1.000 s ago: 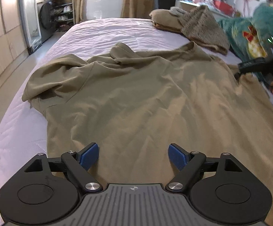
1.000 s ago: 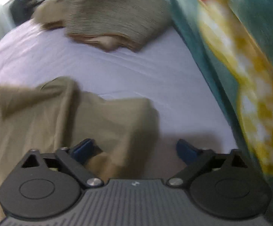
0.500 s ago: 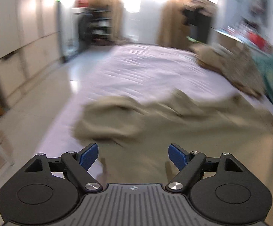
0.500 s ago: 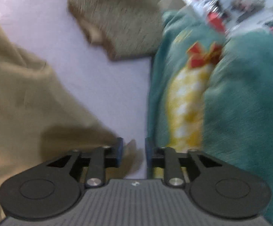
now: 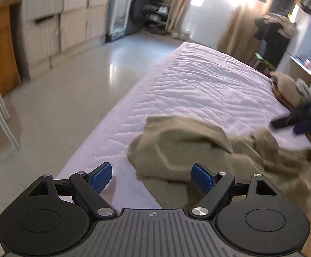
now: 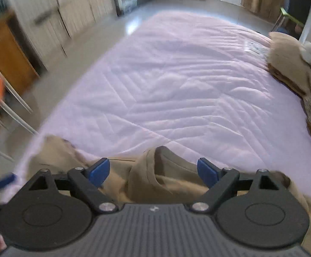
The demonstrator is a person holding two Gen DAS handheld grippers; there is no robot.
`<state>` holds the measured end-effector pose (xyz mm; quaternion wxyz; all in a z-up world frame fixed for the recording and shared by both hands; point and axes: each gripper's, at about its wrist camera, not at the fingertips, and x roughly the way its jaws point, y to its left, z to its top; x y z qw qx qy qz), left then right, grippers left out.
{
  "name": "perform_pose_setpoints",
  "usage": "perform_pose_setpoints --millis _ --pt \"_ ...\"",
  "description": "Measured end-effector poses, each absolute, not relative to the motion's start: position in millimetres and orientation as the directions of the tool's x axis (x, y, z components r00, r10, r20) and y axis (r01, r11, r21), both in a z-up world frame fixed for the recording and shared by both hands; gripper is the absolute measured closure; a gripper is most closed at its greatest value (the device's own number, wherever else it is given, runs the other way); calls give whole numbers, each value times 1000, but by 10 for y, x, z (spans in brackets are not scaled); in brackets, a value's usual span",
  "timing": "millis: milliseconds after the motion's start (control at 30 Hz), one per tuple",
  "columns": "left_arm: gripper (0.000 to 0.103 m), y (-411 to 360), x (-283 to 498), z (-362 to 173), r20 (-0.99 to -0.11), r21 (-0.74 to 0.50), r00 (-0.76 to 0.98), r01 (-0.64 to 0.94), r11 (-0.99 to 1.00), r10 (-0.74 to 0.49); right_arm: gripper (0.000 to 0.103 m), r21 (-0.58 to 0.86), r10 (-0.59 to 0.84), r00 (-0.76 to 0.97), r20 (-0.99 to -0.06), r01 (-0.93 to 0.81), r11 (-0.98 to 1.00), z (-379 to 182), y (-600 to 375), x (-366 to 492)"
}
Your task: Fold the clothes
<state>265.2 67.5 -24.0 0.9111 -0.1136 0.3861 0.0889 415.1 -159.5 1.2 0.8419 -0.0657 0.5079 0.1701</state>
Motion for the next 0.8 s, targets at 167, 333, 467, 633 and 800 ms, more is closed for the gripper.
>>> perform_pose_setpoints --millis 167,333,467,633,800 --pt "20 922 2881 -304 -746 -241 666 -288 927 13 14 63 183 338 -923 -336 940 -429 -1385 4338" --pt "10 945 3139 -527 -794 -200 606 -339 919 51 17 148 263 394 -881 -299 943 -502 -1461 4400" --pt "14 853 3213 -556 -761 -161 644 -299 941 74 51 121 254 422 -870 -316 941 -496 -1445 4460" --pt "87 794 3225 -464 -729 -220 684 -215 952 -14 85 174 296 433 -851 -298 938 -425 -1567 4531" --pt "97 752 3176 -413 -704 -171 711 -178 969 6 89 237 332 429 -840 -259 936 -383 -1678 4528"
